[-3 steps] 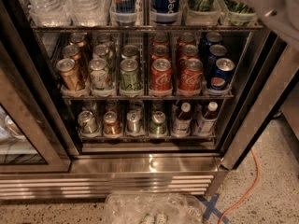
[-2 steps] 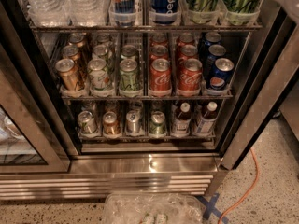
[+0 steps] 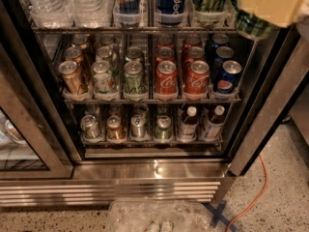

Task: Pick green can from top shelf of fridge

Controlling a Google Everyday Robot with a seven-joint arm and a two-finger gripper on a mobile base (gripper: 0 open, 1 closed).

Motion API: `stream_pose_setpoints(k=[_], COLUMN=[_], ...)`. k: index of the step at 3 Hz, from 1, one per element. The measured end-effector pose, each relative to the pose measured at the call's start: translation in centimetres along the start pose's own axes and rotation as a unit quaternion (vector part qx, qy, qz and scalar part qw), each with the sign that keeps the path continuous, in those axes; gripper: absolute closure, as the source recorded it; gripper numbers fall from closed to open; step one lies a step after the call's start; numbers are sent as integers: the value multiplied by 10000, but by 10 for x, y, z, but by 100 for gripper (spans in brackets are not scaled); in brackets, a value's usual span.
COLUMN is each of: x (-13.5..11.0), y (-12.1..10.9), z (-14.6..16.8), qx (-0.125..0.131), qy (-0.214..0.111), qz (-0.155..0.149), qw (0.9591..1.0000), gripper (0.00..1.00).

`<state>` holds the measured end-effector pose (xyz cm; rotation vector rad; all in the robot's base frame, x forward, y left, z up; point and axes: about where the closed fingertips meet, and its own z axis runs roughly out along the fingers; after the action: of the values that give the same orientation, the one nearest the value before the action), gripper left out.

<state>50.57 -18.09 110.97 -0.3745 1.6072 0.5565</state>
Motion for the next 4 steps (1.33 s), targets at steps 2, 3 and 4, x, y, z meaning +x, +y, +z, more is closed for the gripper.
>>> stream_pose_setpoints(k=[2,3,4], x=[36,43,68], y=[25,43,96], z=[-20,-14,-7], qx=[-1021,-1211,-1807], qy=[398,474,657], qz=[68,76,207], qw=[9939,9915,9811], gripper=[100,100,100])
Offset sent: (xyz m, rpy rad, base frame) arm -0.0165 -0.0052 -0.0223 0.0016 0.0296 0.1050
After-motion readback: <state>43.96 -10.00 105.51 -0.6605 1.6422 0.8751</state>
